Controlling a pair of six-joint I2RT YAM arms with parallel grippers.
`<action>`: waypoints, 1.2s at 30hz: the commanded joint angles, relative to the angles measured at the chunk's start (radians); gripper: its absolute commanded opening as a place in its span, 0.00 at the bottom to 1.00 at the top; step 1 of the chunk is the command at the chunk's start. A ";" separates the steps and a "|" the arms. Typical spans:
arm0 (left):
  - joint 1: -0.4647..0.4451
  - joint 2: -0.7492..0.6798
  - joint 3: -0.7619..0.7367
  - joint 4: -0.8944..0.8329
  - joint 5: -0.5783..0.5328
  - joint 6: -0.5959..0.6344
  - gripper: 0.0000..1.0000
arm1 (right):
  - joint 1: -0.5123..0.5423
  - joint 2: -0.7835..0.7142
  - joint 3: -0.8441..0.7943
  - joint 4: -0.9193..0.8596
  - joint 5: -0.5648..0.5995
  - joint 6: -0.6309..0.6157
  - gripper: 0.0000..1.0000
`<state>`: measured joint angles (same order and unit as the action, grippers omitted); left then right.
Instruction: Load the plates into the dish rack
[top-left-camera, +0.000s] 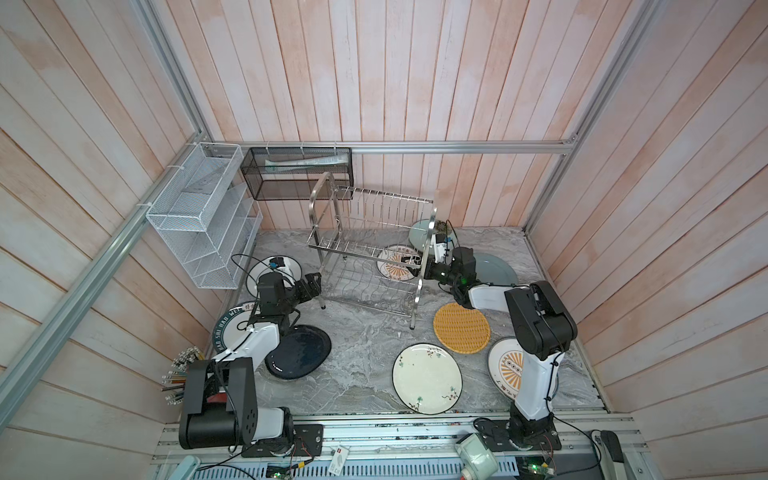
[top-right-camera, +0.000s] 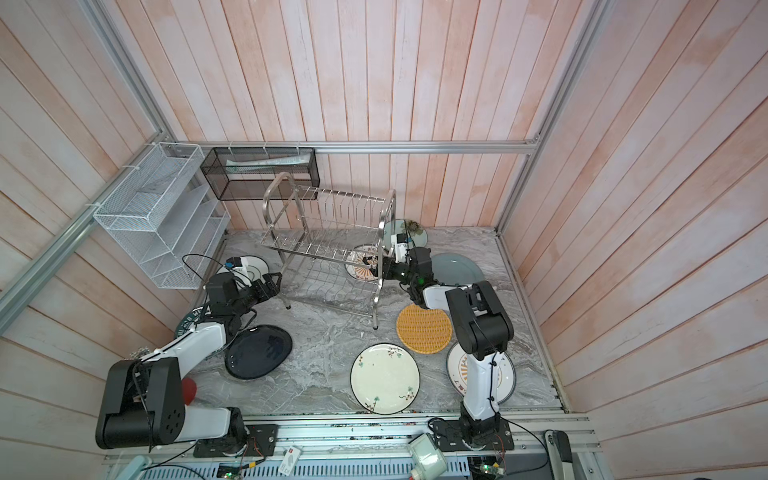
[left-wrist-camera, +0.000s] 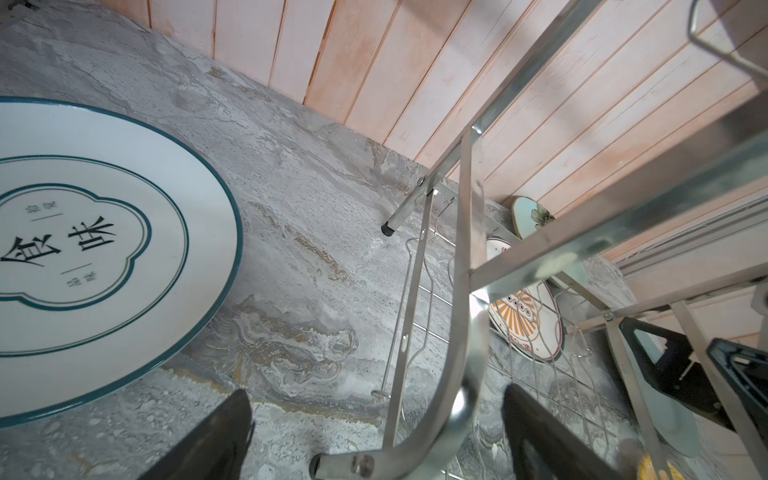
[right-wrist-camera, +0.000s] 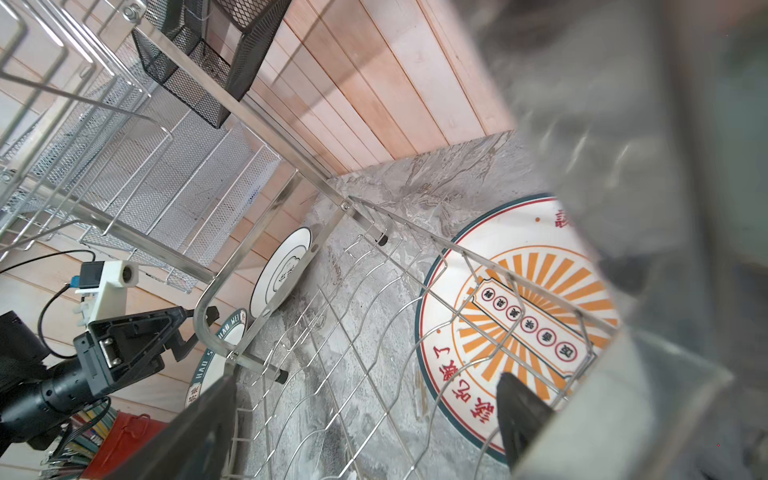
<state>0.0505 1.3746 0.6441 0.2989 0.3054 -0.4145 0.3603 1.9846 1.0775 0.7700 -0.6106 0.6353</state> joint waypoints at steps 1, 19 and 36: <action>0.003 -0.039 -0.015 -0.004 0.001 -0.018 0.95 | 0.002 -0.051 0.015 -0.022 0.019 -0.019 0.98; 0.020 -0.346 0.033 -0.276 0.067 -0.144 1.00 | -0.225 -0.582 -0.232 -0.382 0.259 -0.018 0.98; -0.315 -0.510 0.032 -0.356 0.342 -0.059 1.00 | -0.673 -0.668 -0.500 -0.510 0.266 0.148 0.95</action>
<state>-0.2455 0.8623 0.6807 -0.0471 0.6178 -0.5079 -0.2680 1.2854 0.6067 0.2234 -0.3153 0.7315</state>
